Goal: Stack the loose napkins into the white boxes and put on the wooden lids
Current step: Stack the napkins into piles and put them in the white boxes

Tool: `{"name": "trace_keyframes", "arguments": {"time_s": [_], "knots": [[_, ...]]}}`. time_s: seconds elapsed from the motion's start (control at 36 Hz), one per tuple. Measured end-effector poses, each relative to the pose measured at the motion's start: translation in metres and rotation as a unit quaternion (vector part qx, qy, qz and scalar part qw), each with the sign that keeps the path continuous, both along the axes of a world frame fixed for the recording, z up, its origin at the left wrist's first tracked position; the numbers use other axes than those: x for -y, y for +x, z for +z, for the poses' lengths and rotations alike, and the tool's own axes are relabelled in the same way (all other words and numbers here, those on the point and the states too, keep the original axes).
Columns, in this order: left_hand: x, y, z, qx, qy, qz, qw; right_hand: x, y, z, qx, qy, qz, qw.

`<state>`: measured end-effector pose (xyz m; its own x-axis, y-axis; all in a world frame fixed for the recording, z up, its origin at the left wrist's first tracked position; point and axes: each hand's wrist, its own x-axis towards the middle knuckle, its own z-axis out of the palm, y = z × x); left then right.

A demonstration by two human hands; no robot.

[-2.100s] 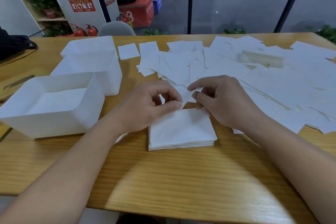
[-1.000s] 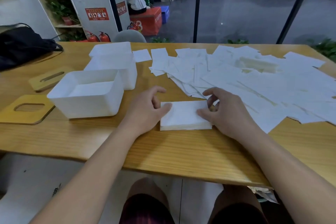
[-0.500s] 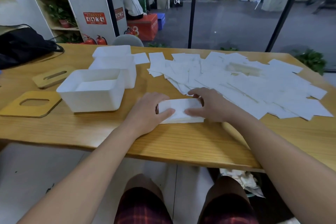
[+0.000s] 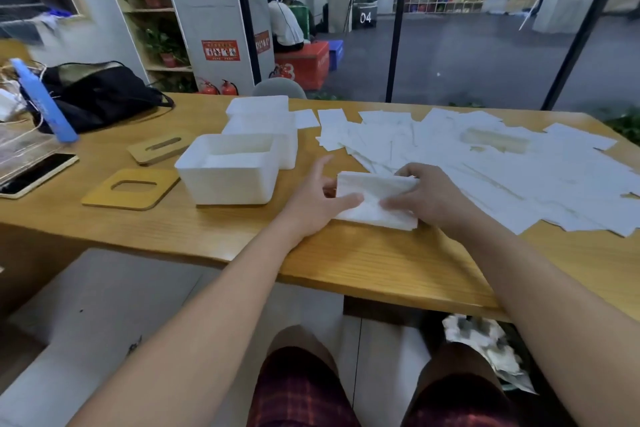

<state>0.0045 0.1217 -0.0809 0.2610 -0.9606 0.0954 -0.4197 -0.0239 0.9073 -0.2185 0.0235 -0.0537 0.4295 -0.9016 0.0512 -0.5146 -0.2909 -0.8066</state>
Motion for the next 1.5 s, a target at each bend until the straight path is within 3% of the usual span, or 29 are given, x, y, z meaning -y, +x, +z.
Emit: {"name": "trace_keyframes", "arguments": {"time_s": [0.14, 0.25, 0.36, 0.53, 0.67, 0.83, 1.0, 1.08, 1.19, 1.31, 1.42, 1.5], "knots": [[-0.005, -0.012, -0.002, -0.132, -0.066, 0.036, 0.988, -0.022, 0.005, -0.011, 0.203, 0.051, -0.01, 0.978], [-0.01, -0.026, 0.008, -0.138, -0.137, 0.057, 0.979, -0.029, 0.01, -0.008, 0.301, 0.073, 0.015, 0.951], [-0.015, -0.032, 0.012, -0.119, -0.16, 0.073, 0.977, -0.033, 0.012, -0.01, 0.302, 0.034, 0.009, 0.953], [-0.021, -0.035, -0.007, -0.105, -0.099, 0.091, 0.985, -0.041, 0.013, -0.025, 0.191, 0.029, 0.009, 0.981], [-0.019, -0.044, -0.007, -0.118, -0.114, 0.115, 0.98, -0.04, 0.014, -0.024, 0.272, 0.06, 0.02, 0.96], [-0.022, -0.044, -0.005, -0.147, -0.114, 0.109, 0.976, -0.043, 0.013, -0.026, 0.269, 0.057, 0.011, 0.961], [-0.021, -0.044, -0.008, -0.131, -0.131, 0.119, 0.975, -0.042, 0.035, -0.022, 0.298, 0.046, -0.101, 0.948], [-0.02, -0.046, -0.009, -0.105, -0.118, 0.115, 0.981, -0.043, 0.043, -0.026, 0.301, 0.043, -0.113, 0.946], [-0.02, -0.044, -0.008, -0.137, -0.108, 0.133, 0.975, -0.04, 0.046, -0.025, 0.308, 0.03, -0.137, 0.941], [-0.024, -0.05, -0.002, -0.104, -0.115, 0.124, 0.98, -0.04, 0.047, -0.023, 0.294, 0.019, -0.119, 0.948], [-0.024, -0.045, -0.004, -0.158, -0.119, 0.14, 0.97, -0.035, 0.044, -0.026, 0.292, 0.021, -0.124, 0.948], [-0.023, -0.046, -0.003, -0.136, -0.117, 0.135, 0.975, -0.036, 0.044, -0.025, 0.288, 0.04, -0.09, 0.953]]}}
